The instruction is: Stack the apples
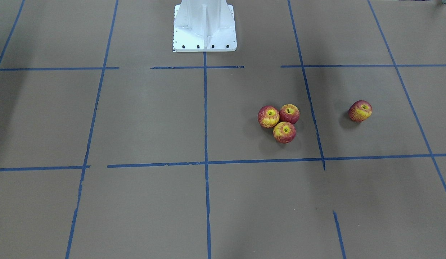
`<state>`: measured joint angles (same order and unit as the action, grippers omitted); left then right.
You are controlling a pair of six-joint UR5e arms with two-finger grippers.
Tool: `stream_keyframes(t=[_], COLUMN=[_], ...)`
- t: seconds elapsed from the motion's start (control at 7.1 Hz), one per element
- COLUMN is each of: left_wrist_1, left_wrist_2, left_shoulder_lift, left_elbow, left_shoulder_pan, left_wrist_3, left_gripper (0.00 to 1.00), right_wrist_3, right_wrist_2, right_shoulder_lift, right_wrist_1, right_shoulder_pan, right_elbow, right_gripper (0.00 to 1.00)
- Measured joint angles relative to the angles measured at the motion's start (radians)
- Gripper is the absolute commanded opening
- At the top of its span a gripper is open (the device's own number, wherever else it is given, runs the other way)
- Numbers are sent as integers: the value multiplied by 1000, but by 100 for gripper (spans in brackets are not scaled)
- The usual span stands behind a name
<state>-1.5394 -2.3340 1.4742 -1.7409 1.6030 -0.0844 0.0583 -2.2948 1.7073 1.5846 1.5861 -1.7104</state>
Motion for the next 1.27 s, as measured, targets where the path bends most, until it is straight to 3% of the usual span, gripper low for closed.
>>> stream_keyframes(t=[0.7,0.99,1.27], left_wrist_1=[-41,-193,-349], left_wrist_2=[-3,-14,-11], left_shoulder_lift=[10,7,5], left_elbow=[-20,-27,-27], left_shoulder_pan=[-2,-47,-179], left_wrist_3=[-3,50,293], left_gripper=[100,100,100], right_wrist_3=[0,0,0], right_wrist_2=[0,0,0], right_shoulder_lift=[0,0,0], right_wrist_1=[0,0,0], right_shoulder_pan=[0,0,0], right_elbow=[0,0,0], right_gripper=[100,100,100])
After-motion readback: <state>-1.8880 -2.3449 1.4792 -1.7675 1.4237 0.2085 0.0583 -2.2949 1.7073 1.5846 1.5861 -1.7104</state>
